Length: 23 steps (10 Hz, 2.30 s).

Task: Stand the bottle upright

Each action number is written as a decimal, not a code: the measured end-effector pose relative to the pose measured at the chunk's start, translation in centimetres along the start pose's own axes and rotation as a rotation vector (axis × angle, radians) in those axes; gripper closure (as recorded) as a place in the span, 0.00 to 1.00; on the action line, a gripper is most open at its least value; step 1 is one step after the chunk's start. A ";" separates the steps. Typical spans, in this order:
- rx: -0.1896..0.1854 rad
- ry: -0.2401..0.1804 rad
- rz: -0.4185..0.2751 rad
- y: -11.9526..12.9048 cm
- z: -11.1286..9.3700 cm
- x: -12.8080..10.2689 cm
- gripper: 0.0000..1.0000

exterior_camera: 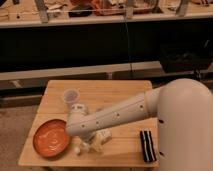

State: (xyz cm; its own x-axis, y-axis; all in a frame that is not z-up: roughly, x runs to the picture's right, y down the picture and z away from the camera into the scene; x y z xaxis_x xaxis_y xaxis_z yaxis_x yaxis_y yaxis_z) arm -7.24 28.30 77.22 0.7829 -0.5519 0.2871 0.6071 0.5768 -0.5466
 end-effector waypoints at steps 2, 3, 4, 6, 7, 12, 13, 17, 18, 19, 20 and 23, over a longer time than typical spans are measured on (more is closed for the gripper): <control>0.008 0.000 -0.001 -0.1 -0.1 -0.1 0.52; 0.011 -0.003 -0.003 -0.2 -0.1 -0.1 0.63; 0.013 -0.005 -0.006 -0.3 -0.1 -0.2 0.72; 0.016 -0.008 -0.011 -0.5 -0.1 -0.3 0.93; 0.018 -0.010 -0.011 -0.5 -0.2 -0.2 0.99; 0.079 -0.024 0.069 2.7 -2.1 4.7 1.00; 0.099 -0.018 0.082 3.1 -3.1 5.3 1.00; 0.196 0.003 0.177 6.7 -9.4 11.2 1.00; 0.236 -0.017 0.200 8.0 -10.2 13.2 1.00; 0.288 -0.063 0.219 9.3 -10.4 15.5 1.00; 0.330 -0.112 0.228 10.2 -10.2 17.0 1.00; 0.505 -0.401 0.239 11.8 -8.3 21.5 1.00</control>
State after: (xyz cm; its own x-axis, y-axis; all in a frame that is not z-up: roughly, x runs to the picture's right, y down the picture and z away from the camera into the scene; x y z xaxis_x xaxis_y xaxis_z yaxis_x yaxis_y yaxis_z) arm 15.62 18.23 70.40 0.8340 -0.1648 0.5267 0.3241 0.9187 -0.2257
